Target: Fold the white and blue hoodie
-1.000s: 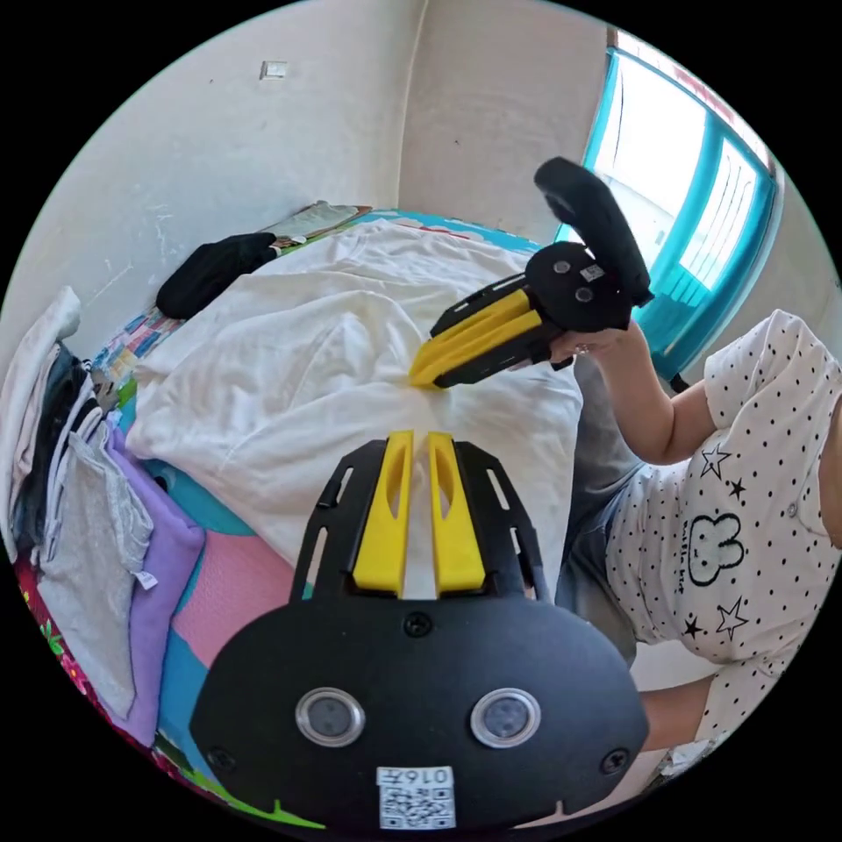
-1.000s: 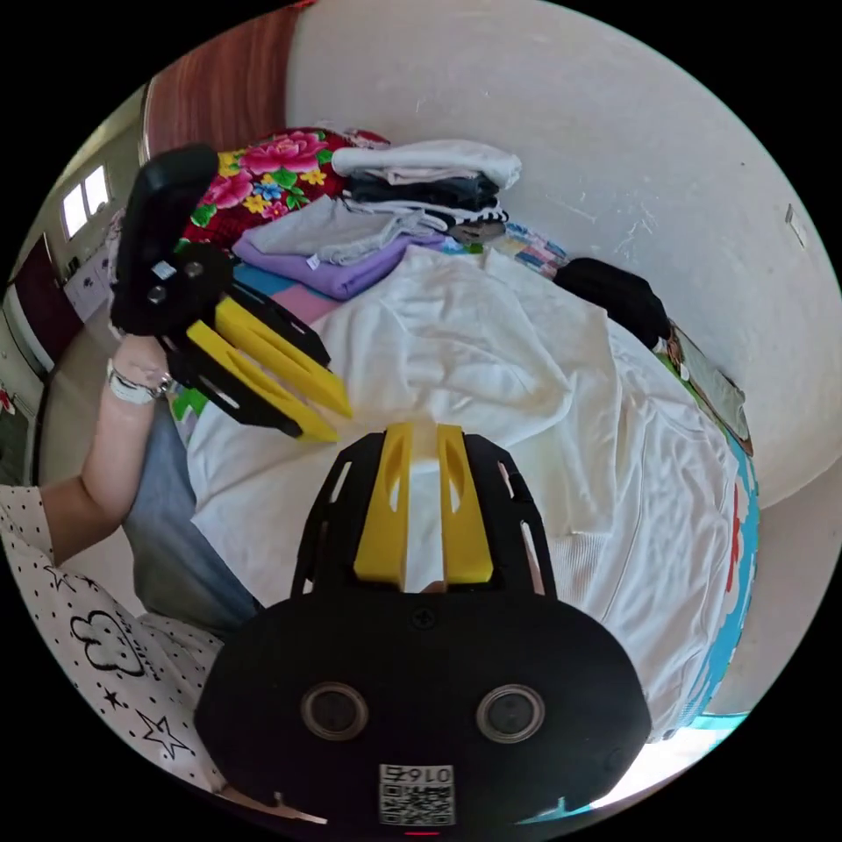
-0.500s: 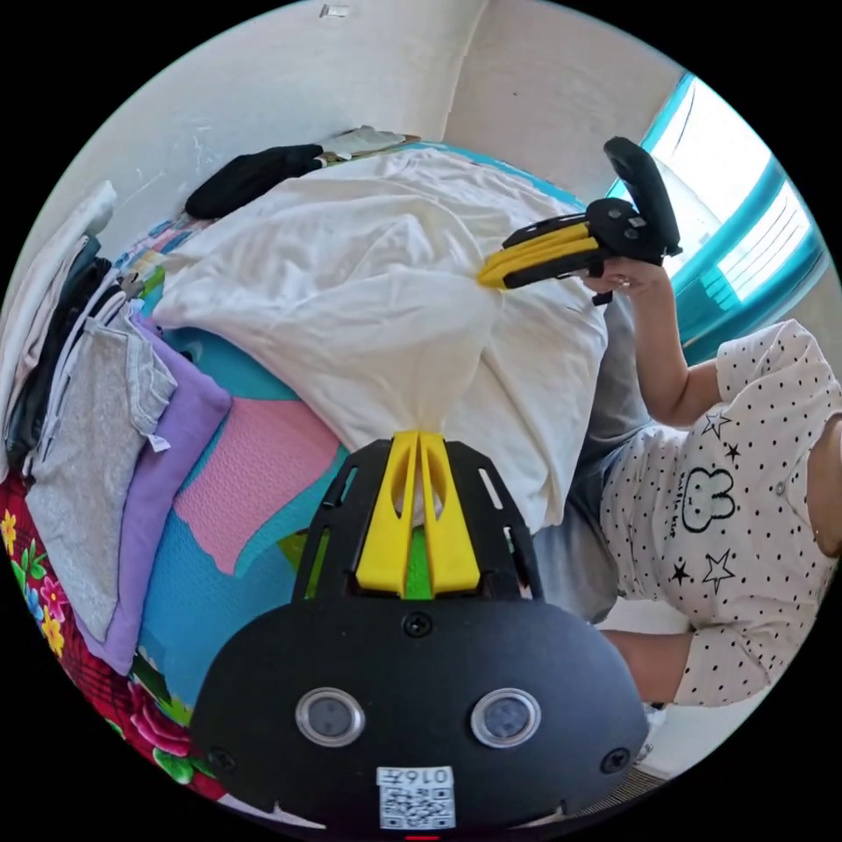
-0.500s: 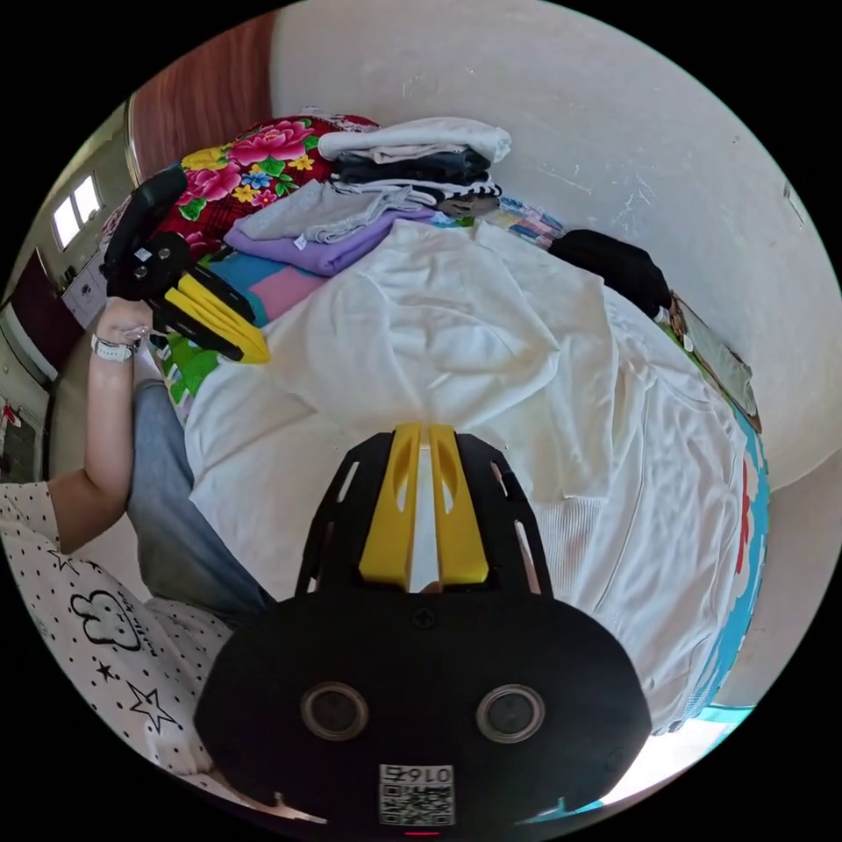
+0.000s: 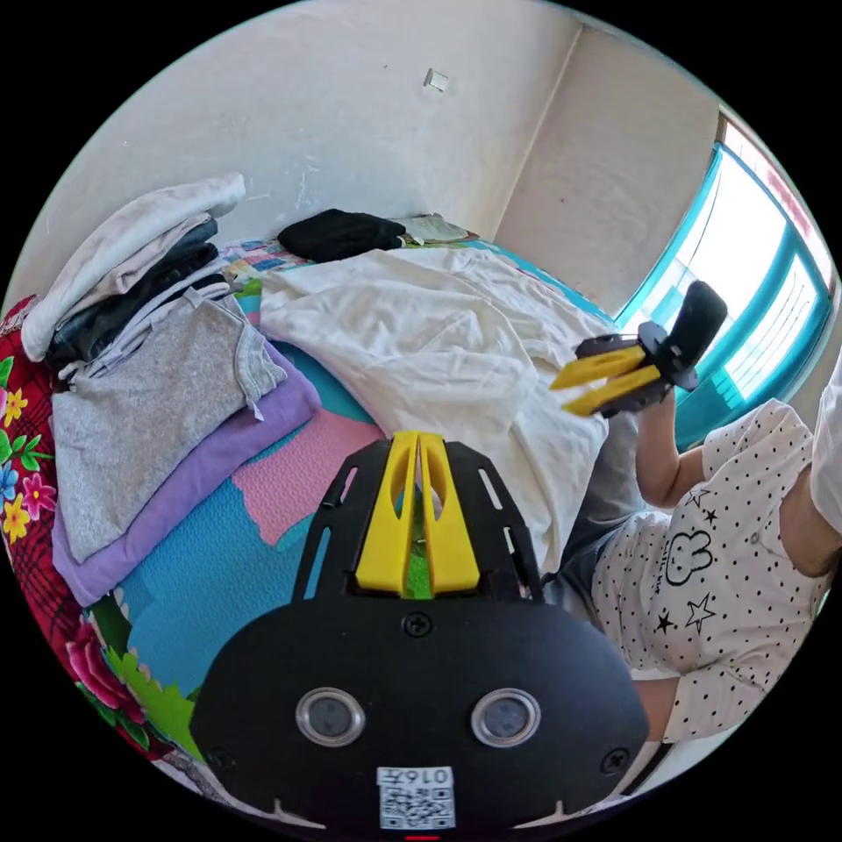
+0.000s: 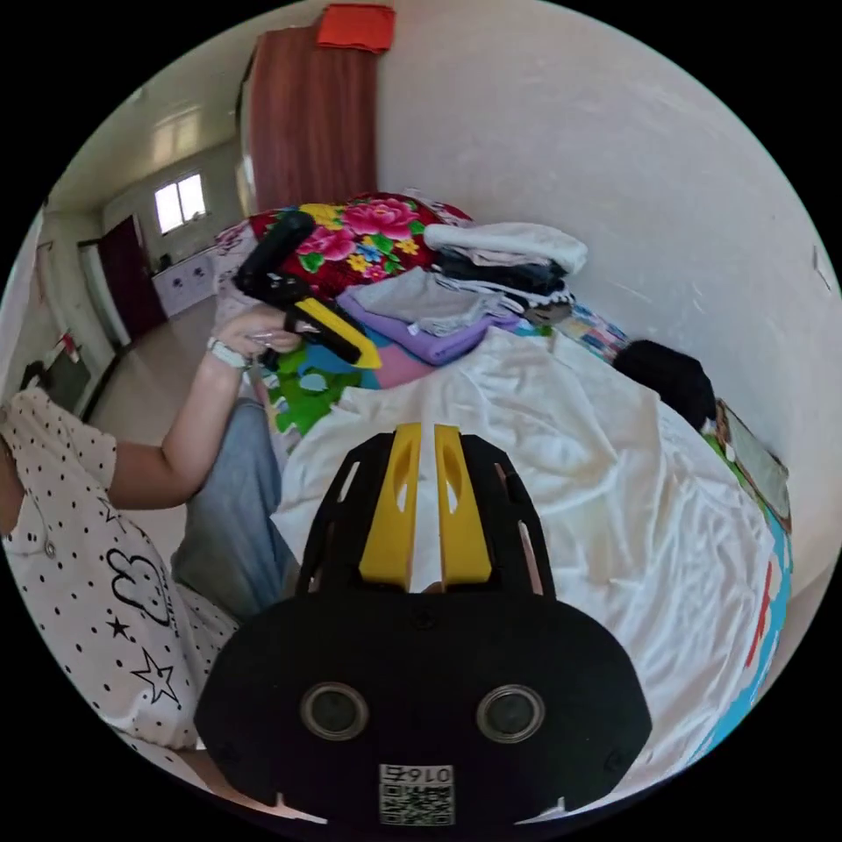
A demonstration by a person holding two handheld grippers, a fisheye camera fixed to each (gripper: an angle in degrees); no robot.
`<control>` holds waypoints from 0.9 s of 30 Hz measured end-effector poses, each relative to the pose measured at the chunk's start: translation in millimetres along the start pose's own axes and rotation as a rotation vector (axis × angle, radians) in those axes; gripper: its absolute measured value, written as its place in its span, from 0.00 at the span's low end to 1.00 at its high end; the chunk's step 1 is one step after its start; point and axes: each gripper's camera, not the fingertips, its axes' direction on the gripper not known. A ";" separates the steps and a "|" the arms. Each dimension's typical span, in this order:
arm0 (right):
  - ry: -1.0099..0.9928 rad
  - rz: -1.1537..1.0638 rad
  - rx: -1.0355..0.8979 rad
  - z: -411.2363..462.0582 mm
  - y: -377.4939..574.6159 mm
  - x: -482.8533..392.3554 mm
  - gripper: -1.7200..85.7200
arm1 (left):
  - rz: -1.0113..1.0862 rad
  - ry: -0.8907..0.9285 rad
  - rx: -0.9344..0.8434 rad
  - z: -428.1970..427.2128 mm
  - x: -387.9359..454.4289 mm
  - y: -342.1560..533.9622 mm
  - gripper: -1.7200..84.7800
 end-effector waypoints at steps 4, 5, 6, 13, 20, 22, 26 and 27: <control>-0.019 -0.248 -0.039 47.8 -35.0 -50.6 0.10 | 0.042 0.118 0.073 -3.5 -2.6 7.4 0.01; 0.003 -0.279 -0.077 61.2 -44.4 -57.0 0.10 | 0.069 0.150 0.077 -3.5 -1.3 9.3 0.01; 0.012 -0.289 -0.096 67.3 -48.8 -58.8 0.10 | 0.083 0.157 0.086 -4.2 -0.5 11.4 0.01; 0.027 -0.325 -0.250 108.8 -83.0 -53.5 0.05 | 0.069 0.157 0.088 -1.9 -4.9 17.0 0.01; 0.081 -0.324 -0.221 85.9 -93.2 -21.9 0.04 | 0.049 0.119 0.028 6.1 -2.8 14.3 0.01; 0.044 -0.336 -0.257 84.7 -92.2 -12.0 0.04 | 0.043 0.078 0.004 9.2 0.3 11.4 0.01; -0.112 -0.222 -0.371 95.1 -95.3 22.4 0.09 | -0.021 -0.197 0.060 -4.0 13.9 7.4 0.01; -0.134 -0.210 -0.349 91.2 -96.9 28.4 0.09 | 0.001 -0.237 0.039 -6.1 21.1 6.7 0.01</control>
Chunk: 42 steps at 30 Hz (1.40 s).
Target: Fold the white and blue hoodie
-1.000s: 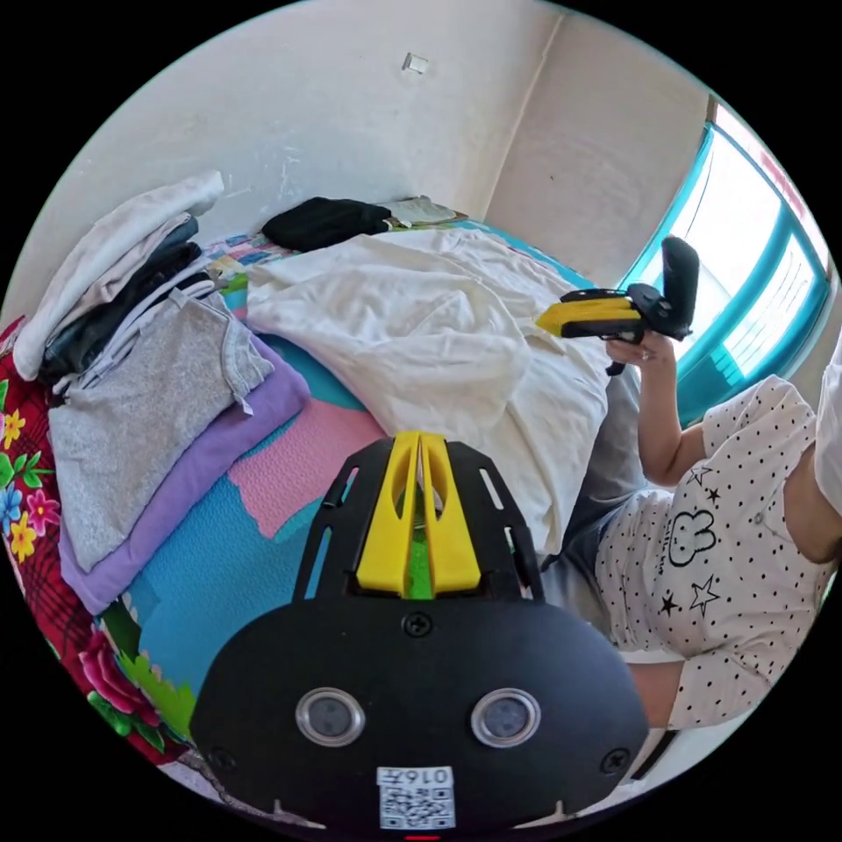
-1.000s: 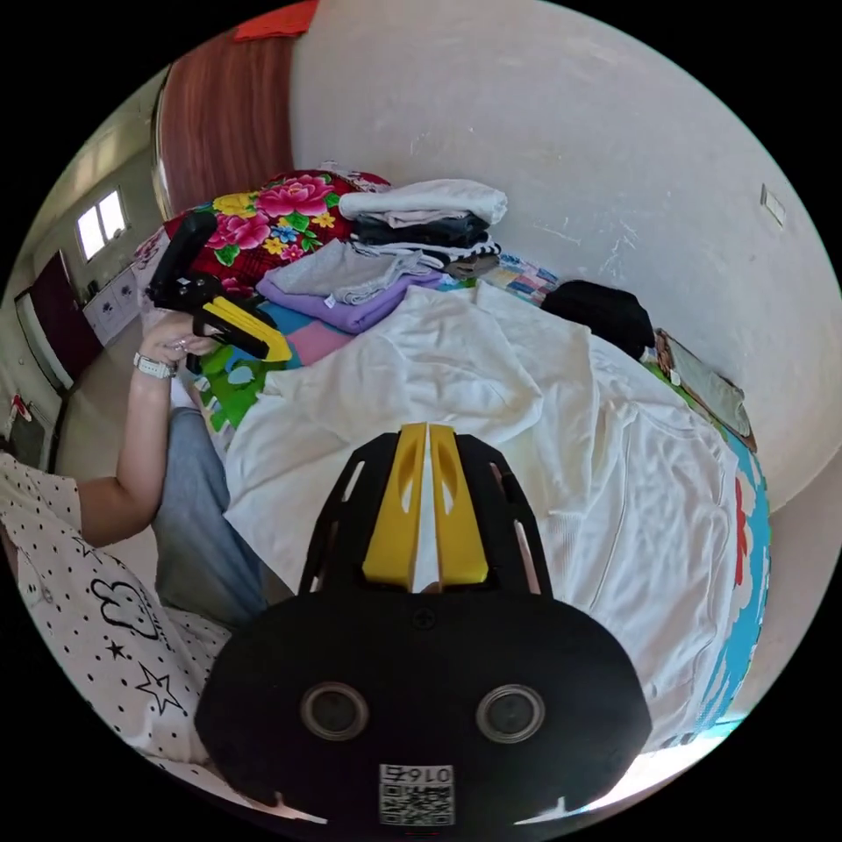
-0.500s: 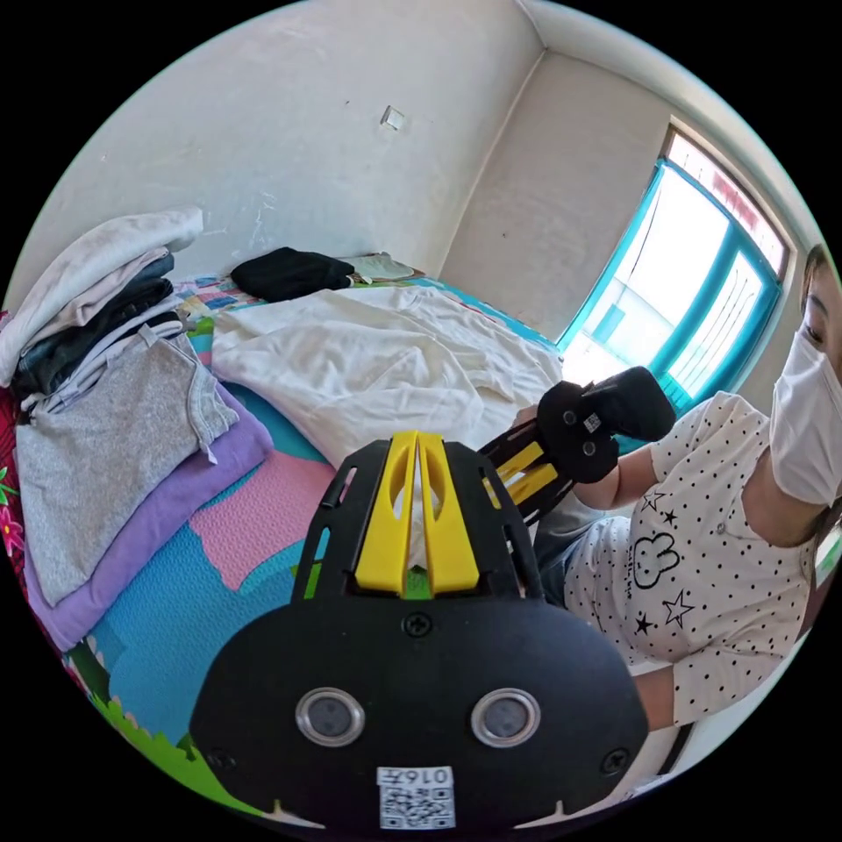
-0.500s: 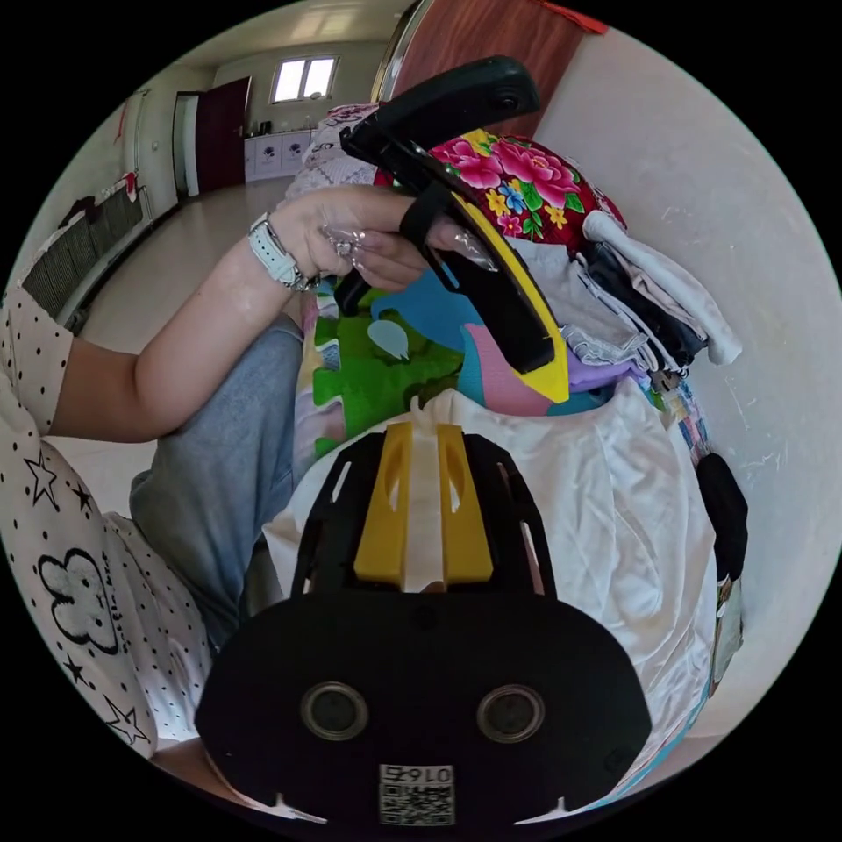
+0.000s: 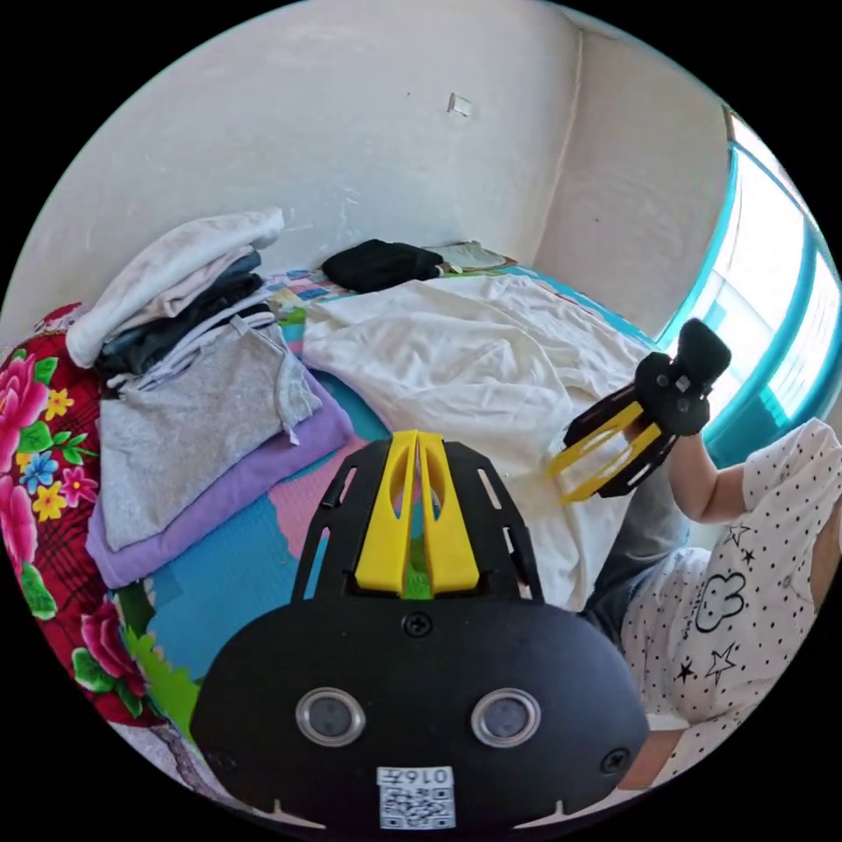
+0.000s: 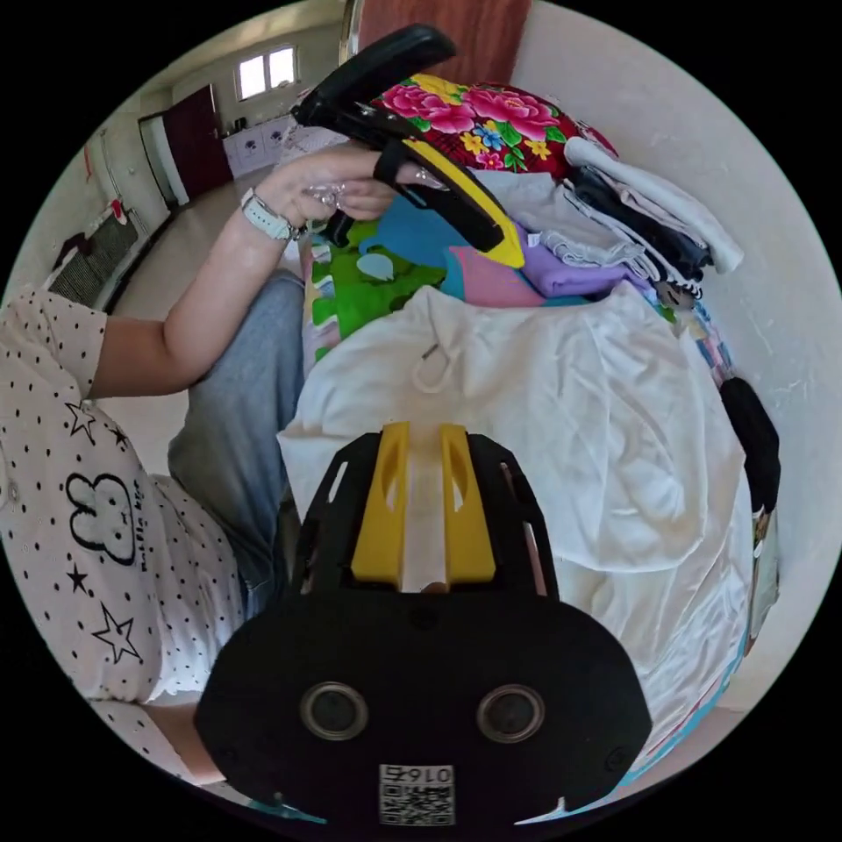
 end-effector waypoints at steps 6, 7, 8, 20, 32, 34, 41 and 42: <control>0.096 0.143 0.314 -72.2 -21.3 86.1 0.12 | 0.054 -0.012 -0.215 19.7 13.9 -9.6 0.04; 0.146 0.159 0.342 -78.3 -37.9 107.1 0.14 | 0.053 -0.004 -0.231 22.2 14.0 -11.1 0.05; 0.156 0.189 0.376 -80.7 -56.8 130.0 0.18 | 0.063 0.028 -0.259 26.8 15.4 -13.6 0.06; 0.133 0.230 -0.129 49.5 -230.5 293.5 0.15 | 0.076 0.232 -0.205 11.9 11.2 -24.3 0.09; 0.012 0.374 -0.132 65.7 -239.9 377.8 0.04 | 0.118 0.095 -0.348 27.8 43.6 -54.4 0.03; 0.010 0.372 -0.126 66.2 -240.1 387.7 0.04 | 0.114 0.096 -0.340 22.0 43.2 -53.6 0.02; -0.055 0.357 -0.025 65.7 -216.0 429.3 0.08 | 0.069 0.130 -0.356 13.0 43.1 -57.9 0.06; -0.067 0.374 -0.008 60.3 -212.0 435.6 0.09 | 0.055 0.135 -0.347 7.3 41.2 -56.5 0.08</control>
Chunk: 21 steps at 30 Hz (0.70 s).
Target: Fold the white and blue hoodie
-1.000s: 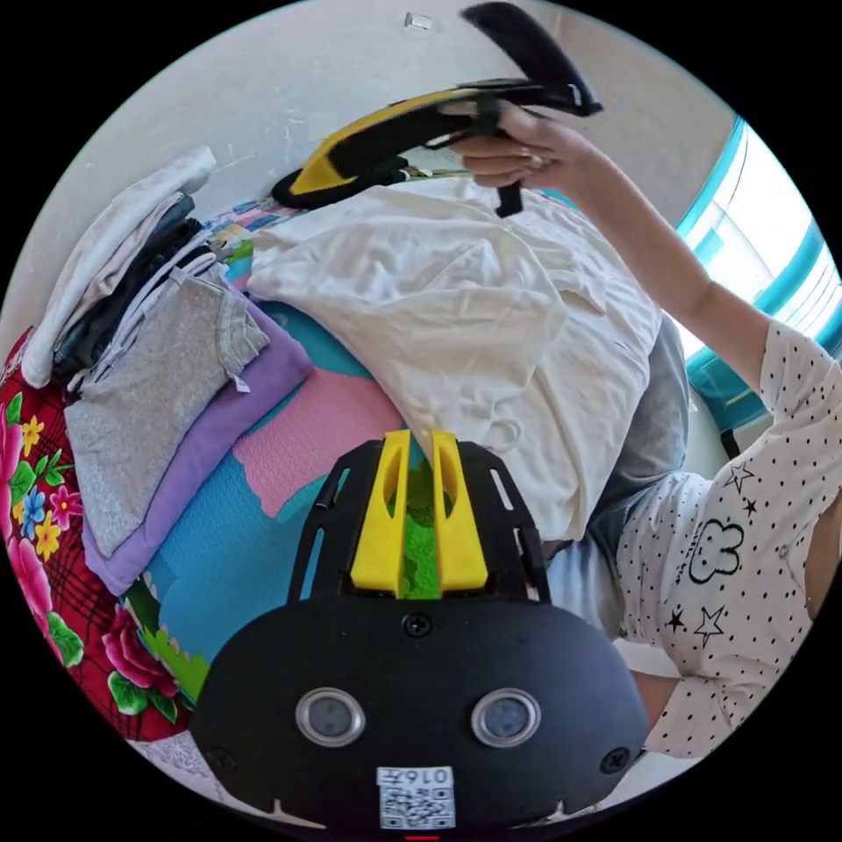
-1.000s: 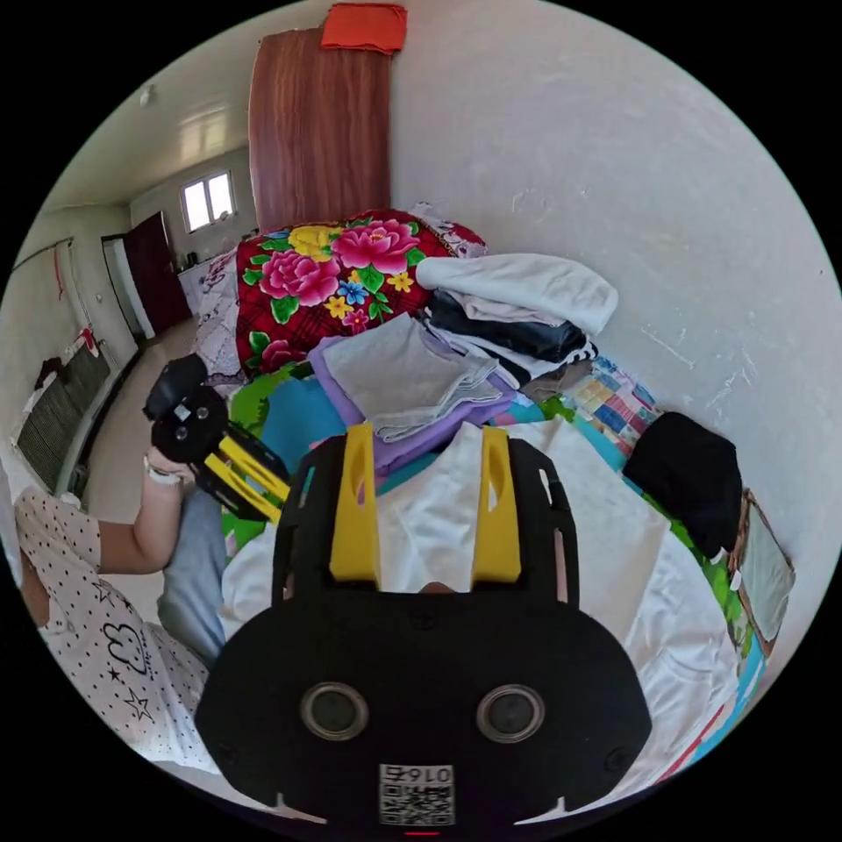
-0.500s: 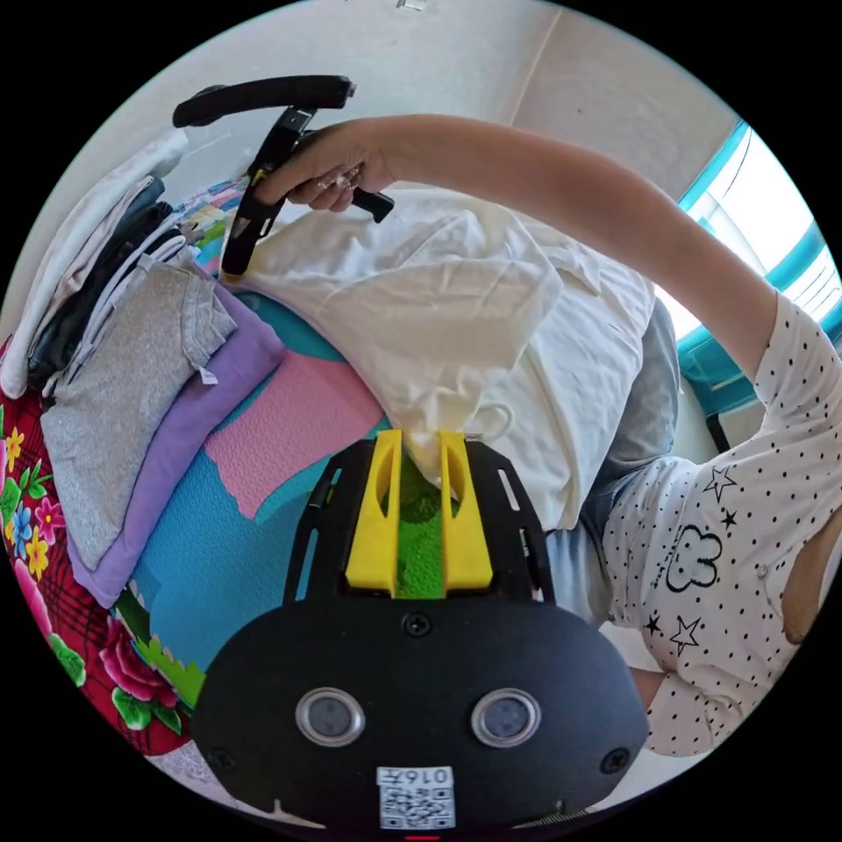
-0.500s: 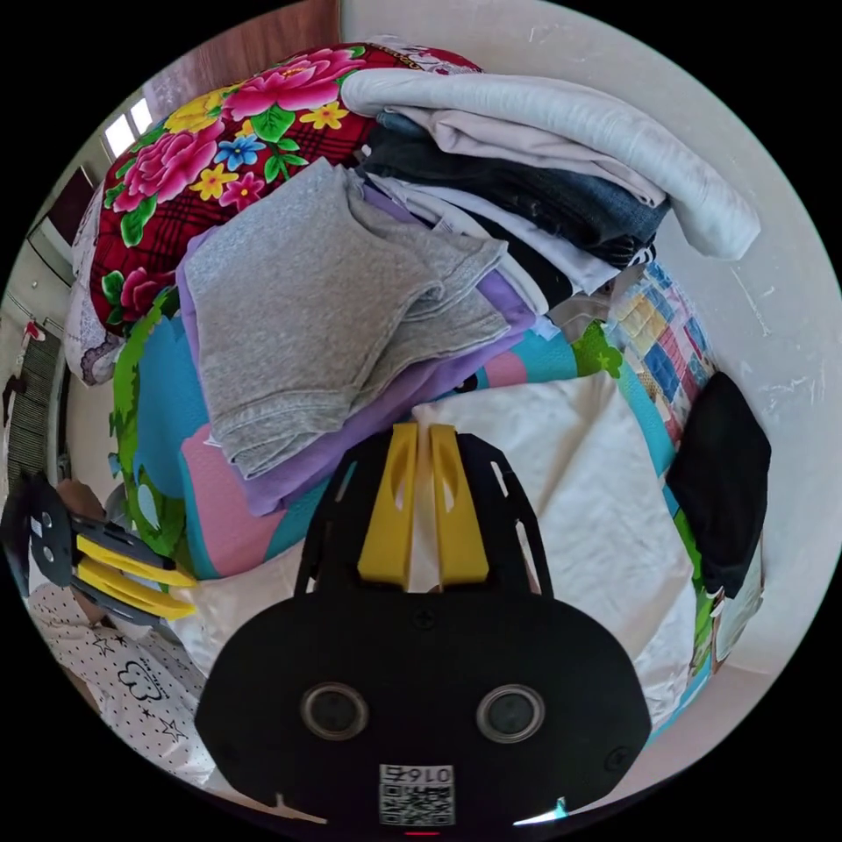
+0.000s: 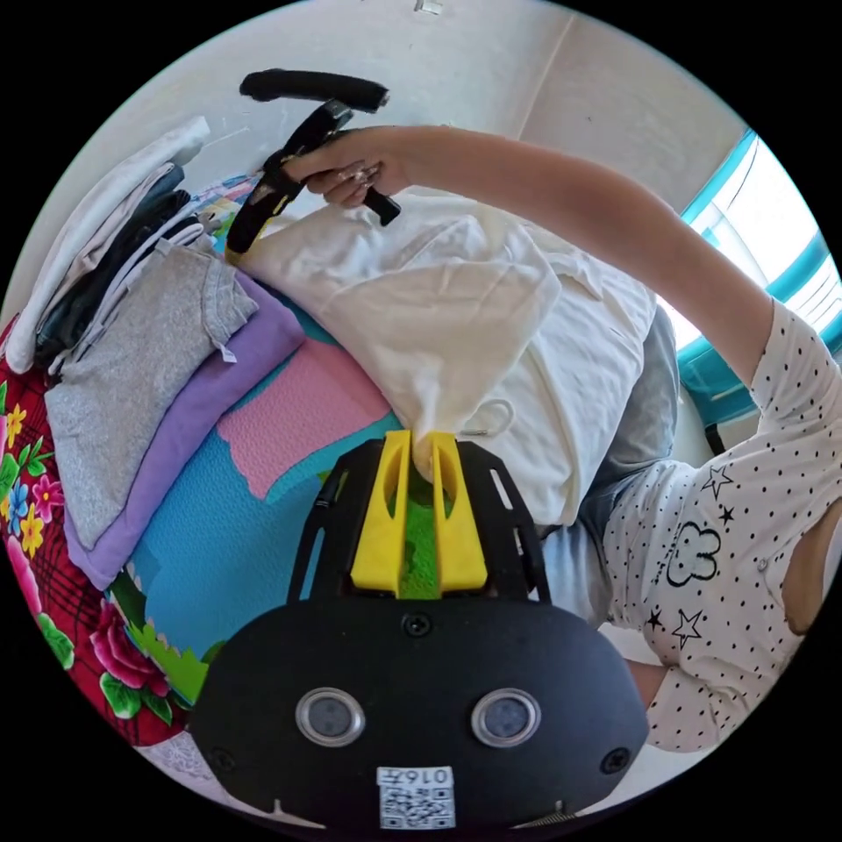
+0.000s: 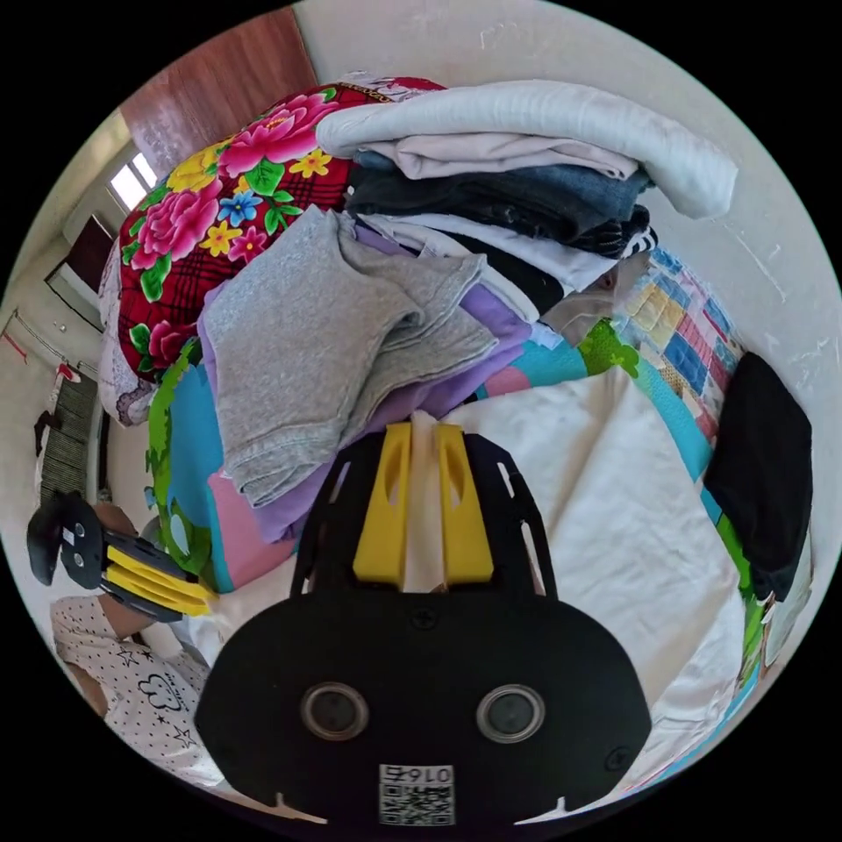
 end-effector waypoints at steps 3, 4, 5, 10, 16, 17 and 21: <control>-0.063 0.040 0.165 -48.2 20.3 32.8 0.11 | -0.056 -0.001 0.119 -23.4 -3.9 11.4 0.10; -0.065 0.037 0.190 -66.1 31.8 44.4 0.11 | -0.062 -0.001 0.152 -28.8 -3.9 13.0 0.10; -0.034 0.019 0.179 -80.2 43.8 54.2 0.12 | -0.064 -0.007 0.227 -39.1 -1.7 14.9 0.10; 0.089 -0.037 0.022 -106.2 102.4 90.4 0.13 | 0.066 -0.032 0.382 -54.5 39.7 -4.5 0.09; 0.046 -0.005 -0.064 -105.8 162.9 136.2 0.14 | 0.270 -0.035 0.345 -23.8 121.4 -61.9 0.09; 0.029 0.014 -0.050 -104.4 168.3 146.7 0.14 | 0.293 -0.072 0.314 -15.9 135.5 -70.9 0.09; -0.052 0.048 -0.077 -93.4 175.8 179.9 0.14 | 0.310 -0.192 0.202 7.0 161.1 -88.1 0.09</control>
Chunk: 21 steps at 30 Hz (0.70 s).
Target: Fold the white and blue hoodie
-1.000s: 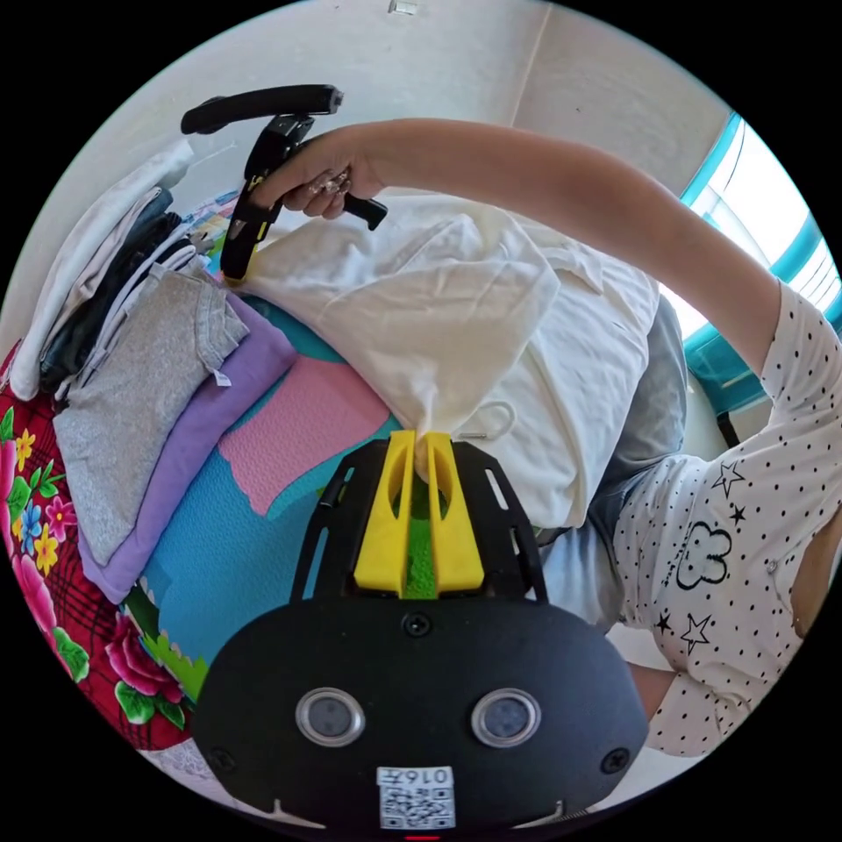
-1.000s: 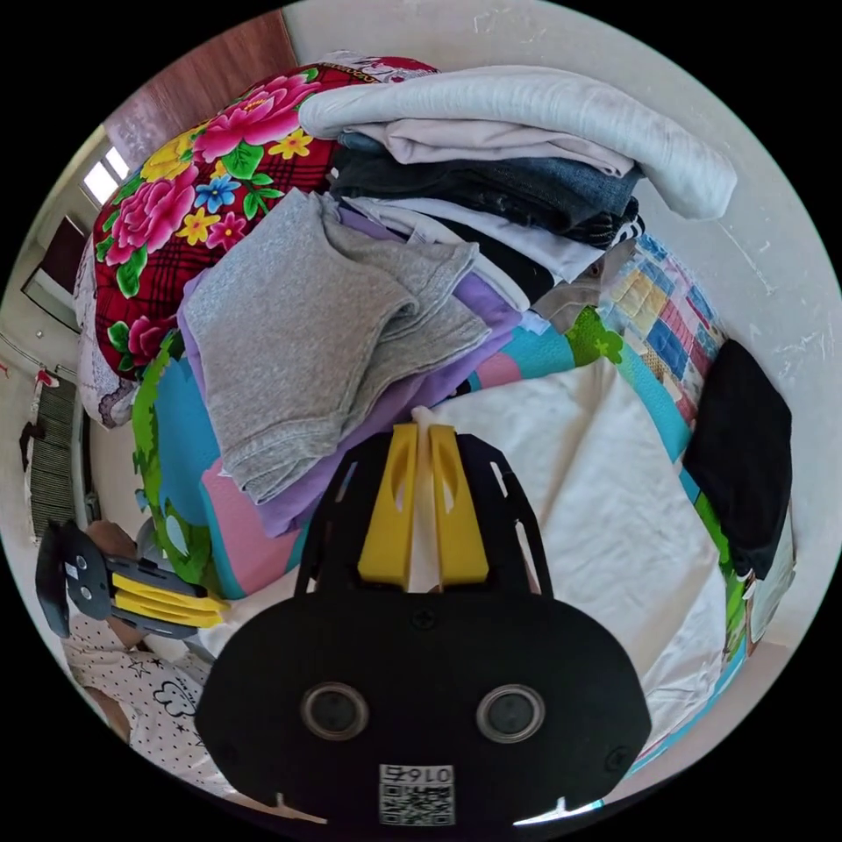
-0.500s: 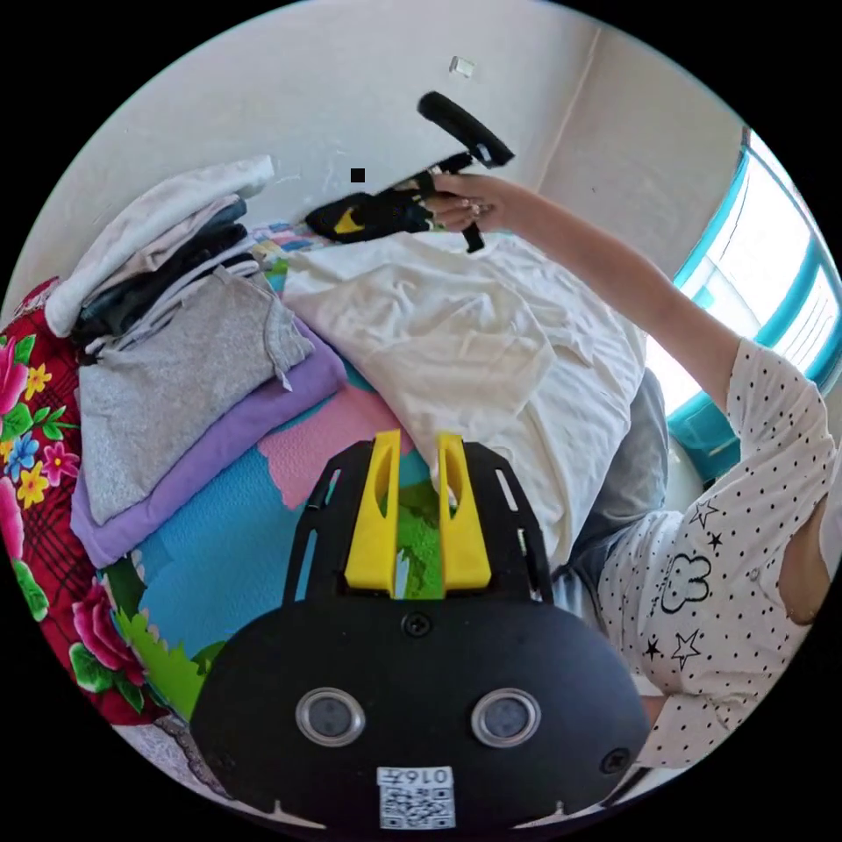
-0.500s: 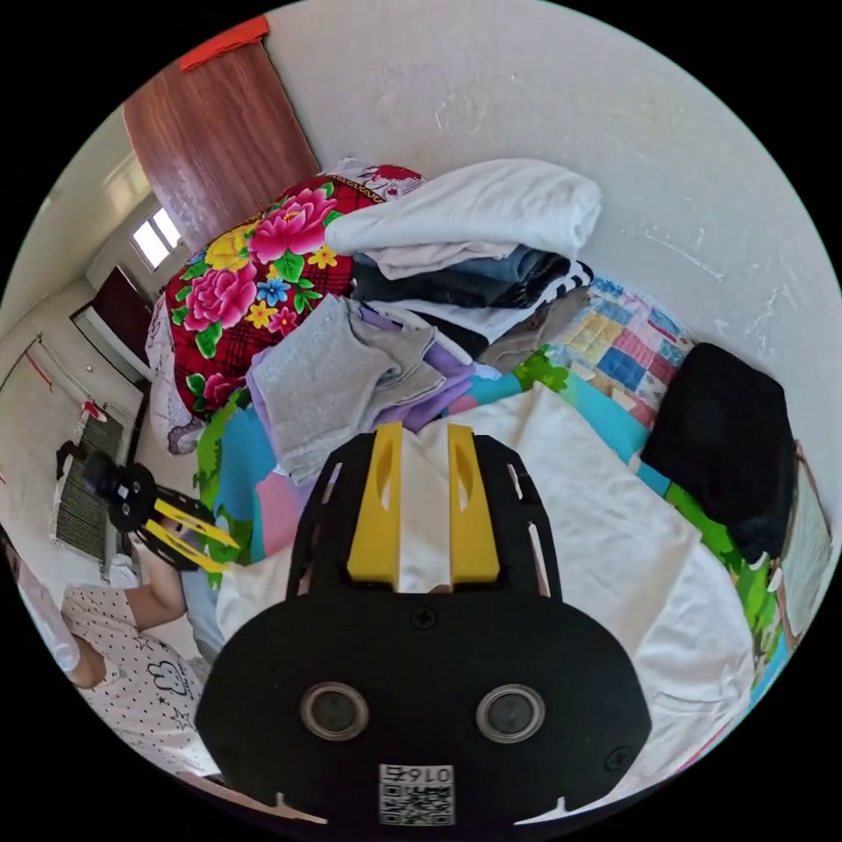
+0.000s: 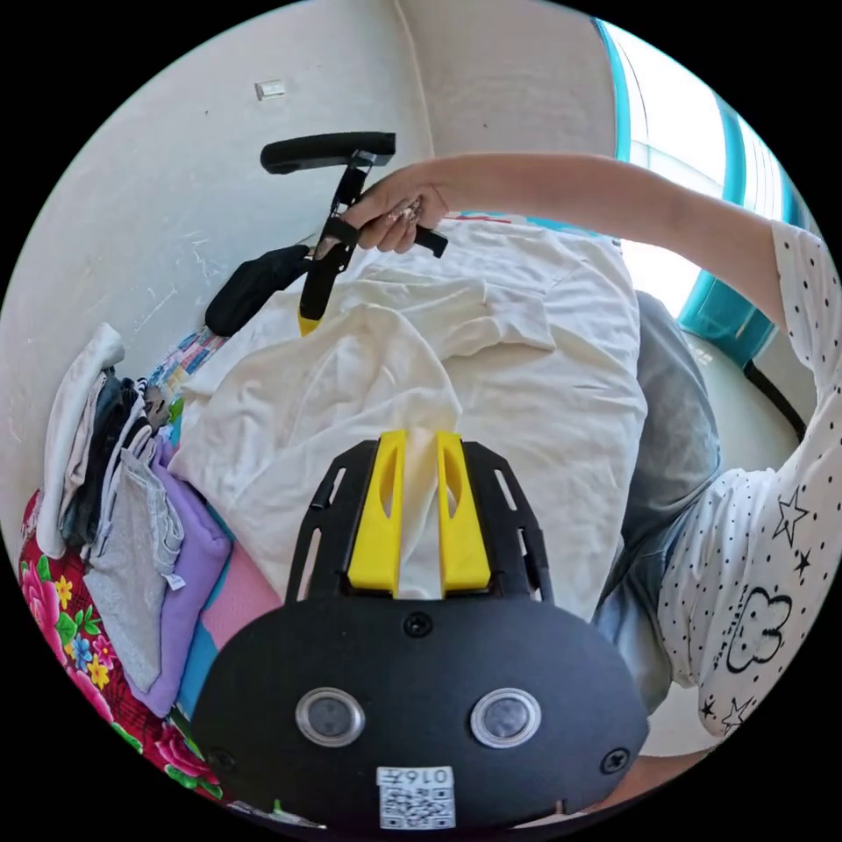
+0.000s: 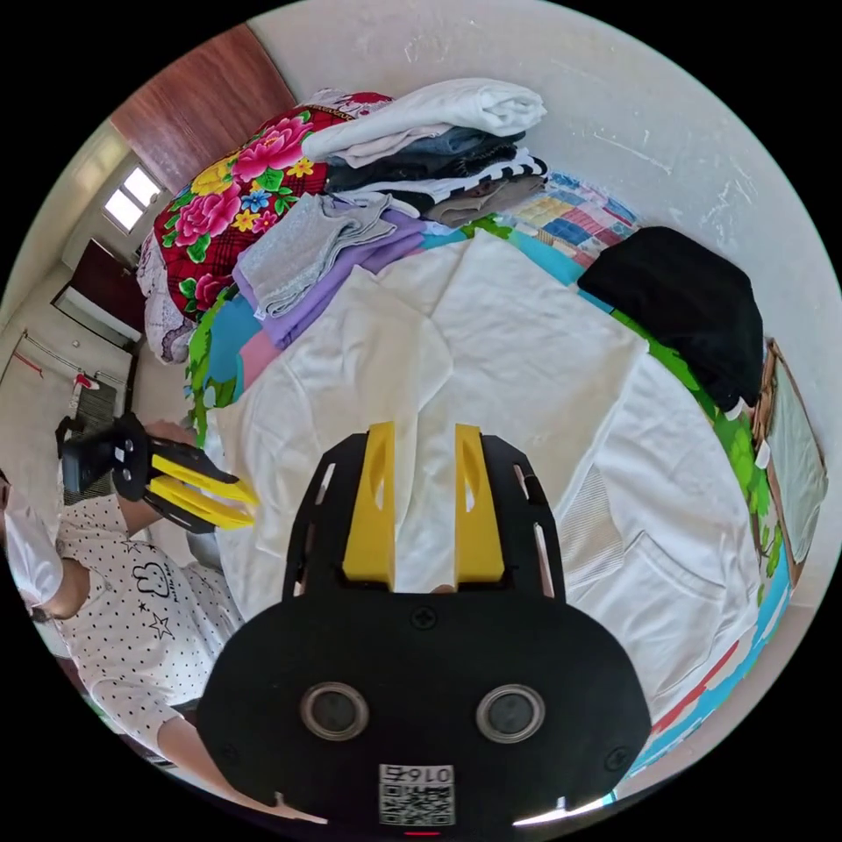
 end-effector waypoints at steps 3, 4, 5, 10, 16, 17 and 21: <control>-0.059 0.014 0.025 2.3 8.2 26.1 0.14 | -0.008 0.002 0.010 -2.7 2.7 -4.6 0.09; -0.096 0.019 0.038 3.0 12.4 36.0 0.13 | -0.009 0.009 0.011 -4.2 2.4 -5.4 0.09; -0.127 0.038 0.039 4.2 16.2 46.3 0.12 | -0.017 0.026 0.015 -6.9 1.2 -6.9 0.09; -0.234 0.072 0.082 -1.3 33.4 85.4 0.03 | -0.061 0.093 0.031 -15.0 -4.7 -12.1 0.08; -0.387 0.225 0.146 -11.1 54.5 154.4 0.02 | -0.045 0.123 0.038 -31.2 0.3 -19.4 0.08; -0.404 0.255 0.120 -5.6 56.4 166.9 0.02 | -0.028 0.124 0.040 -34.5 3.4 -21.0 0.07; -0.418 0.325 0.048 17.2 61.5 195.7 0.03 | 0.048 0.101 0.025 -42.7 16.0 -26.0 0.07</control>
